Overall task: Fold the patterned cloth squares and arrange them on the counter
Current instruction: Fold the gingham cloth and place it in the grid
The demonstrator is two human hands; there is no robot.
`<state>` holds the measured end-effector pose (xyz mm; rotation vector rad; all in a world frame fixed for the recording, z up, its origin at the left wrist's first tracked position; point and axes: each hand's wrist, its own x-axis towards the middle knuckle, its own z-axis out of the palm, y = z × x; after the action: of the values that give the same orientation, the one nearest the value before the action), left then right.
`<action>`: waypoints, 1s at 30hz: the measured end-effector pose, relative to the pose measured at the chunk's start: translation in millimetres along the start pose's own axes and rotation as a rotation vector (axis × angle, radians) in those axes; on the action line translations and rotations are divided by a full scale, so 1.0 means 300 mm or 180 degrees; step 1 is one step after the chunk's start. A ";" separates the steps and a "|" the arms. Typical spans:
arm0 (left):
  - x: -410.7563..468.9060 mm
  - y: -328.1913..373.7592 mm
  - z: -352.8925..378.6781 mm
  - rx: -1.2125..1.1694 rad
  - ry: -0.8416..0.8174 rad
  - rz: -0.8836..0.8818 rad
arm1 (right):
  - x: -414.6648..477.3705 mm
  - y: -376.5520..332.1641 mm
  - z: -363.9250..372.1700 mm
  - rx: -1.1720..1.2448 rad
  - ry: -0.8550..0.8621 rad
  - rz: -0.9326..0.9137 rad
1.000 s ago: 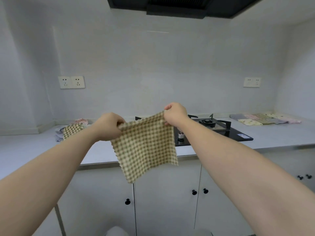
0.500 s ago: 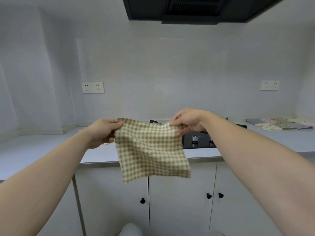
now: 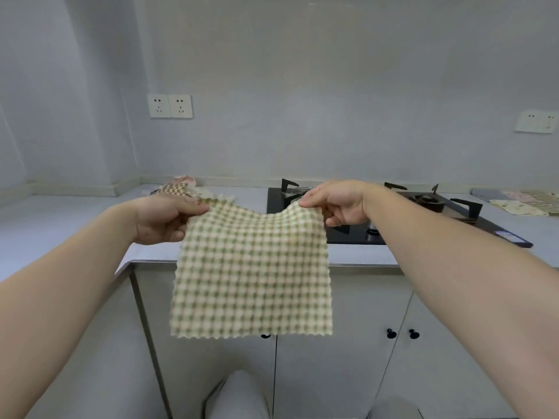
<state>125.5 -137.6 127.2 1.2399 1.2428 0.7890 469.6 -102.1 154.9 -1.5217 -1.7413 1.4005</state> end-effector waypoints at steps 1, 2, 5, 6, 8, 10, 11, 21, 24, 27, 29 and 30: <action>0.042 -0.013 -0.031 0.0190 0.0195 -0.0084 | 0.057 -0.009 0.013 -0.0194 0.0143 0.0026; 0.086 -0.027 -0.064 0.0385 0.0420 -0.0112 | 0.111 -0.017 0.026 -0.0377 0.0307 0.0020; 0.200 -0.060 -0.144 0.0575 0.1035 -0.0002 | 0.254 -0.040 0.066 -0.0778 0.0789 -0.0173; 0.233 -0.066 -0.164 0.0521 0.1158 0.0035 | 0.293 -0.048 0.082 -0.0788 0.0925 -0.0255; 0.294 -0.070 -0.196 0.0344 0.1353 0.0110 | 0.366 -0.062 0.118 -0.0616 0.1052 -0.0392; 0.349 -0.066 -0.223 0.0122 0.1476 0.0272 | 0.429 -0.071 0.158 -0.0260 0.1068 -0.0491; 0.374 -0.065 -0.235 -0.0015 0.1506 0.0347 | 0.461 -0.069 0.172 -0.0195 0.1120 -0.0542; 0.477 -0.155 -0.272 0.0175 0.1618 0.0859 | 0.600 0.059 0.222 -0.0885 0.1778 -0.1058; 0.459 -0.220 -0.275 0.0690 0.1643 0.0866 | 0.562 0.122 0.261 -0.1194 0.1766 -0.1237; 0.444 -0.289 -0.265 0.1308 0.1702 0.0857 | 0.519 0.214 0.318 -0.1414 0.1685 -0.1304; 0.445 -0.314 -0.261 0.1518 0.1773 0.0836 | 0.510 0.275 0.353 -0.1675 0.1757 -0.1467; 0.446 -0.319 -0.260 0.1619 0.1802 0.0845 | 0.511 0.300 0.369 -0.1822 0.1794 -0.1581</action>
<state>62.2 -12.3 11.1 1.6822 1.8387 1.1085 374.0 -16.9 -10.6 -1.3994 -2.0150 0.1980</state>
